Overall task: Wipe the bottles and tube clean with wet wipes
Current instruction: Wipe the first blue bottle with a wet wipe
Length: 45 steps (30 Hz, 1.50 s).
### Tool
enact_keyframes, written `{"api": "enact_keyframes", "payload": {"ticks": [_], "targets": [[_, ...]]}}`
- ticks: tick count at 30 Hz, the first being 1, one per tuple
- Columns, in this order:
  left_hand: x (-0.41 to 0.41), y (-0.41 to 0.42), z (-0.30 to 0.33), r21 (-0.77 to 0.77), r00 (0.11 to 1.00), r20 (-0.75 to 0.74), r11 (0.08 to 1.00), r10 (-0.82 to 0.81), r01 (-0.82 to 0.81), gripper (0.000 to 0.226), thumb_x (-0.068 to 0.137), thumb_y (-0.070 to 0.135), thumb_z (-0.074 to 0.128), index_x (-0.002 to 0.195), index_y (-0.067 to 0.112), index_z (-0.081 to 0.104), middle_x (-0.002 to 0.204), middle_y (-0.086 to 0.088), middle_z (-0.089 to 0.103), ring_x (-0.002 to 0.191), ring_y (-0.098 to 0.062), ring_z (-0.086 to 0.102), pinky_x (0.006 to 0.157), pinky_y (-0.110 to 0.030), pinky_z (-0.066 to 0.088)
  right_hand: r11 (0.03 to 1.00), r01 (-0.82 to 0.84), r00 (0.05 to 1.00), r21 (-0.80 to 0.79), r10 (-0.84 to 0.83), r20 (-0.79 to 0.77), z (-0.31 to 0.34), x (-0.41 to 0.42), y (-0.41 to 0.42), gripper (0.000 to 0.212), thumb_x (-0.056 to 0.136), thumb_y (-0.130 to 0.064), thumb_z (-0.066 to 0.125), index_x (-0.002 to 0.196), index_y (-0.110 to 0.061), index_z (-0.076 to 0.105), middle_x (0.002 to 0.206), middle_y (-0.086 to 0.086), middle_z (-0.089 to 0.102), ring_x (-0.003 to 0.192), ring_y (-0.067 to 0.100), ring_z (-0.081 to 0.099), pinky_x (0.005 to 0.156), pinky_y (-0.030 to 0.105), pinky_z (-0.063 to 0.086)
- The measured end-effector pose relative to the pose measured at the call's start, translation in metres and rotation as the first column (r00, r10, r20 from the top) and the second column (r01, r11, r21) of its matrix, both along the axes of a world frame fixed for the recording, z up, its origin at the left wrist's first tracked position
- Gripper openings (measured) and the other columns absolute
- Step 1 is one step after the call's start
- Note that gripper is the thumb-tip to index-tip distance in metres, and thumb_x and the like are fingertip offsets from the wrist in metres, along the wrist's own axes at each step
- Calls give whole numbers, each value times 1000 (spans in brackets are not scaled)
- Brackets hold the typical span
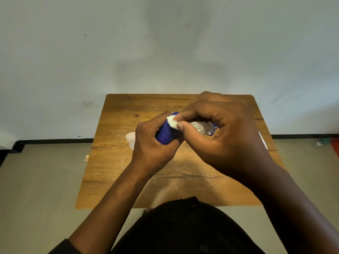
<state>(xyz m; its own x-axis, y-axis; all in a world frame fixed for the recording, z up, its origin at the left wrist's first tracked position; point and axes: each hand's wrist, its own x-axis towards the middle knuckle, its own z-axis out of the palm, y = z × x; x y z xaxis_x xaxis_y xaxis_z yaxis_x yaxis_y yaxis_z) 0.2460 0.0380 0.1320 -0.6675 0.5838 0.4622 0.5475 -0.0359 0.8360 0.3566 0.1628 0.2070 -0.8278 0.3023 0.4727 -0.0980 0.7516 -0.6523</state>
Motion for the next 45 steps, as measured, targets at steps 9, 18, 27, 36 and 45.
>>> {"api": "enact_keyframes", "payload": {"ticks": [9,18,27,36,45], "targets": [[-2,-4,-3,-37,999,-14,999,30,-30,24,82,31,75,104,25,67,82,11,68,68,-16,64,61,-23,51,998,39,998,-40,-37,49,-2,-2,-5,10,86,-23,73,93,-18,78,85,-9,71,79,8,66,66,29,55],[-6,-5,2,-56,996,-78,997,51,-55,32,82,28,81,111,21,70,89,7,71,74,-15,65,66,-22,55,987,156,987,-27,-157,-43,-9,-6,-7,10,88,-20,73,98,-15,76,89,-5,70,81,10,66,68,26,53],[-8,-4,4,-27,999,-45,999,28,-29,31,83,30,80,111,31,67,89,9,72,74,-18,66,66,-30,57,982,159,986,-101,-163,-26,-10,-8,-5,10,90,-22,73,98,-18,78,90,-7,72,82,8,68,68,27,57],[-12,-5,0,-152,998,-19,987,58,-60,21,80,22,83,95,30,70,78,11,70,69,-15,67,60,-40,56,964,-3,999,-266,-10,-47,4,0,-12,11,92,-12,77,101,-15,81,94,-7,77,88,14,74,71,33,62],[-10,-6,1,-257,983,-132,953,128,-158,29,81,40,81,105,28,70,82,11,68,70,-11,66,66,-38,60,981,50,998,187,-58,39,-6,2,-11,47,90,-4,47,131,-8,69,106,-6,70,82,-8,50,79,0,36]]}}
